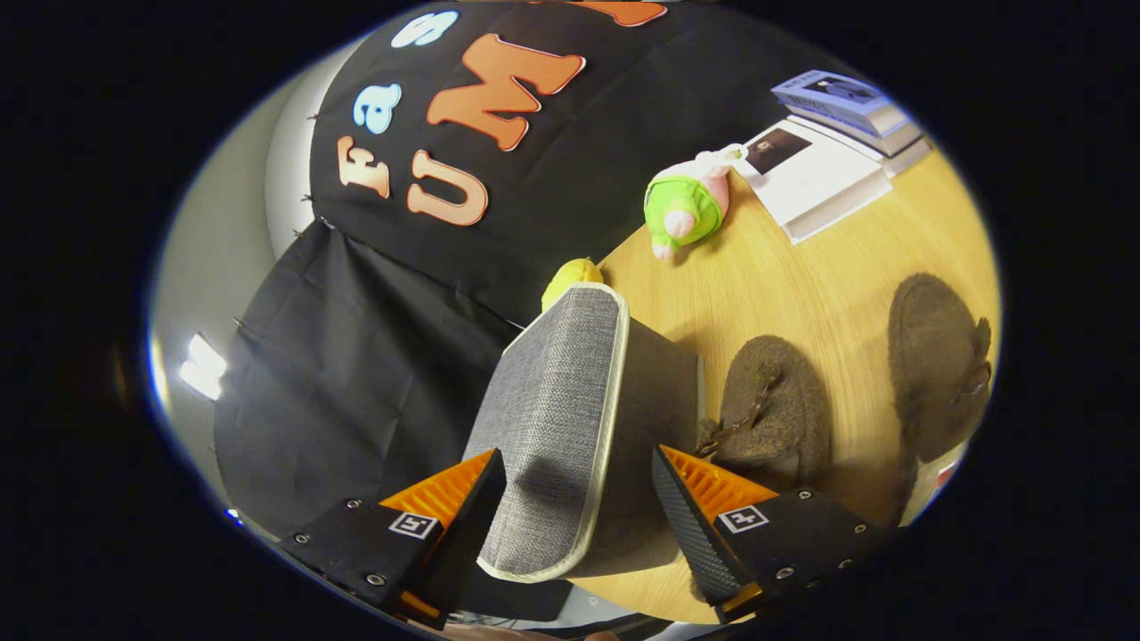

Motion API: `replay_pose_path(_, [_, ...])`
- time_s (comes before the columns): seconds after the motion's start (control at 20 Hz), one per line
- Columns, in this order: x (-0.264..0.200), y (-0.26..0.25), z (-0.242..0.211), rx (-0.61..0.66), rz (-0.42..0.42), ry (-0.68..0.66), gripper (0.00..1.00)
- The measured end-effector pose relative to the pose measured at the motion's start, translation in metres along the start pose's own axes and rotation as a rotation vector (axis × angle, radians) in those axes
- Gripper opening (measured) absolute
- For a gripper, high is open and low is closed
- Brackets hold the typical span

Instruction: Open the storage box then place both shoes into the box .Put the left shoe in first, then the right shoe, with the right side of both shoes facing outward in a uniform manner.

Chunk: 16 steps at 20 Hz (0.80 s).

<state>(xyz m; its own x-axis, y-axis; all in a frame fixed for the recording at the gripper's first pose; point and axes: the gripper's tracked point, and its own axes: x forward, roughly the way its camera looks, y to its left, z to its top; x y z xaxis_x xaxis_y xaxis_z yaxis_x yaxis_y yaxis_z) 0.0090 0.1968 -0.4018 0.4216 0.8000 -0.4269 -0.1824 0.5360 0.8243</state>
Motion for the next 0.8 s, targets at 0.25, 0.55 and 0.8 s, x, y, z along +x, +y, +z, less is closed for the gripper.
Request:
replay_pose_path(0.25, [0.012, 0.011, 0.001, 0.092, 0.084, 0.004, 0.96])
replay_pose_path(0.55, [0.022, 0.013, -0.001, 0.143, 0.101, -0.004, 0.89])
replay_pose_path(0.8, [0.017, 0.016, 0.007, 0.169, 0.105, -0.038, 0.6])
